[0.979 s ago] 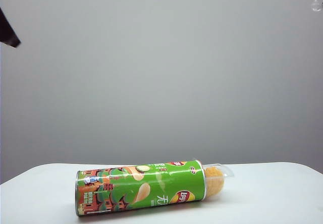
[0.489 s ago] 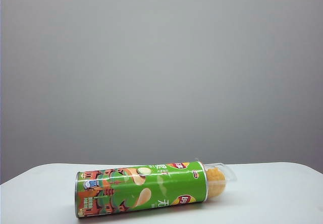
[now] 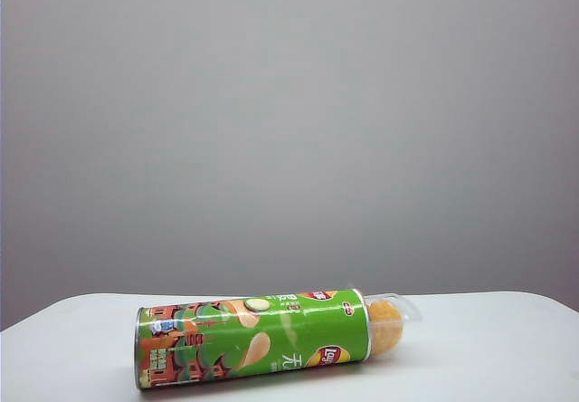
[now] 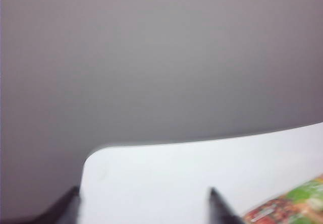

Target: Pick up the green tub of chips from the desk, pull out the transparent container with the chips inside partially, and then place the chips back on the desk.

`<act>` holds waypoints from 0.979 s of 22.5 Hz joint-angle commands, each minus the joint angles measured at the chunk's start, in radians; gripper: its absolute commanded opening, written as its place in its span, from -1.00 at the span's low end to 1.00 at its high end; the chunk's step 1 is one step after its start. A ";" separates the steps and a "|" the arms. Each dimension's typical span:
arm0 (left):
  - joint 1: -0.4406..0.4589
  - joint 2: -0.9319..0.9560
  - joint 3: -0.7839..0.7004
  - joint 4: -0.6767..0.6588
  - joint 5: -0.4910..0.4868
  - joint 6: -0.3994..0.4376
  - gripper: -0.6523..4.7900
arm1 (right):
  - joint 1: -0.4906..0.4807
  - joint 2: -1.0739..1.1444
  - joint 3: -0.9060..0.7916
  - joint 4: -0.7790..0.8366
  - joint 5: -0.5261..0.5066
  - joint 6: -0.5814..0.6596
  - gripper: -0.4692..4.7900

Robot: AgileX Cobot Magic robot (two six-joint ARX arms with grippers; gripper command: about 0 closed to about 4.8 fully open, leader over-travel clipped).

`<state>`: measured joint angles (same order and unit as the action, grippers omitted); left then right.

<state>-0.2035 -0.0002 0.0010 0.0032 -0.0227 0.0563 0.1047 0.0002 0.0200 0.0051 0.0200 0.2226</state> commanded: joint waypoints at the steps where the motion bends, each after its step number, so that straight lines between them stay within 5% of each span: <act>1: 0.000 0.001 0.005 -0.014 -0.045 0.080 0.00 | 0.002 0.003 -0.019 -0.087 0.031 -0.019 -0.75; 9: 0.002 0.001 0.005 -0.132 -0.052 0.137 -0.78 | 0.001 0.001 -0.019 -0.124 0.030 -0.058 -0.82; 16: 0.005 0.017 0.005 -0.193 -0.040 0.111 -0.78 | 0.002 0.003 -0.019 -0.192 0.001 -0.039 -0.82; 19: 0.005 0.035 0.005 -0.196 0.015 0.067 -0.52 | 0.002 0.003 -0.019 -0.192 0.000 -0.039 -0.82; 22: 0.004 0.056 0.005 -0.196 0.020 0.058 -0.52 | 0.002 0.003 -0.019 -0.192 0.000 -0.039 -0.82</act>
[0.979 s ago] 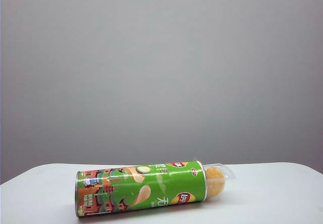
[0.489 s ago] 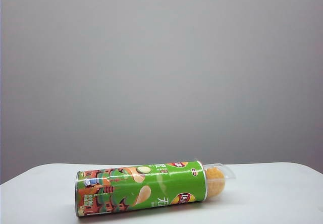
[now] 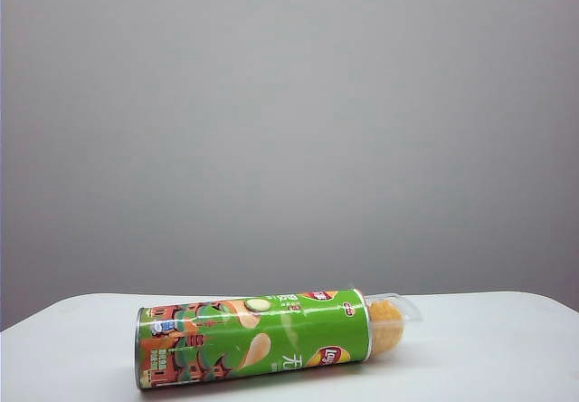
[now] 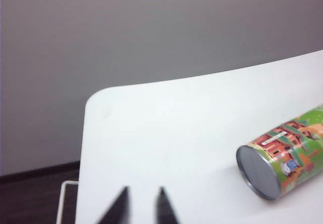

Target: Pick up the green tub of chips from the desk, pull out the transparent container with the chips inside partially, and then place the chips back on the desk.

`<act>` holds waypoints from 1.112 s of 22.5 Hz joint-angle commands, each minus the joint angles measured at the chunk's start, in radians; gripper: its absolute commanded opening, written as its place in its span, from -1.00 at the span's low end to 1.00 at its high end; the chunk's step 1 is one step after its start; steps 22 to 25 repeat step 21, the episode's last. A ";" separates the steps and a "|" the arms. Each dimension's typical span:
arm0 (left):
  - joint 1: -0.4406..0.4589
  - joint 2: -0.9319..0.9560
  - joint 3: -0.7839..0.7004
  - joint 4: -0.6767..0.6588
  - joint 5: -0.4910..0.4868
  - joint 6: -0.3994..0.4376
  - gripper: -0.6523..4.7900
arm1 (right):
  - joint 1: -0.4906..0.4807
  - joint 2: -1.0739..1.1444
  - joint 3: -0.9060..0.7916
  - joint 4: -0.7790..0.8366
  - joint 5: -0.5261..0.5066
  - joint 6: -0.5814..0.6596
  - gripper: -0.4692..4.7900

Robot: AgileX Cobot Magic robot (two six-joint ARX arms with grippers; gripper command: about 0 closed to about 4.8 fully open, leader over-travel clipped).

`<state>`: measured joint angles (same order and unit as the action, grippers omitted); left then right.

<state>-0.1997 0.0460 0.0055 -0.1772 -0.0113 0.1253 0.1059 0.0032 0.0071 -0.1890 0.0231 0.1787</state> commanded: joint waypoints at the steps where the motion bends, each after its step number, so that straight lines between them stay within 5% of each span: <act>1: 0.000 0.010 0.001 -0.014 0.006 -0.033 -0.52 | 0.001 0.000 -0.006 0.003 -0.003 0.005 -0.82; 4: 0.001 0.010 0.001 -0.013 -0.012 -0.034 -0.78 | 0.000 0.000 -0.006 0.004 -0.003 0.005 -0.82; 25: 0.001 0.009 0.001 -0.009 -0.018 -0.029 -0.78 | 0.000 0.000 -0.006 0.006 -0.003 0.005 -0.82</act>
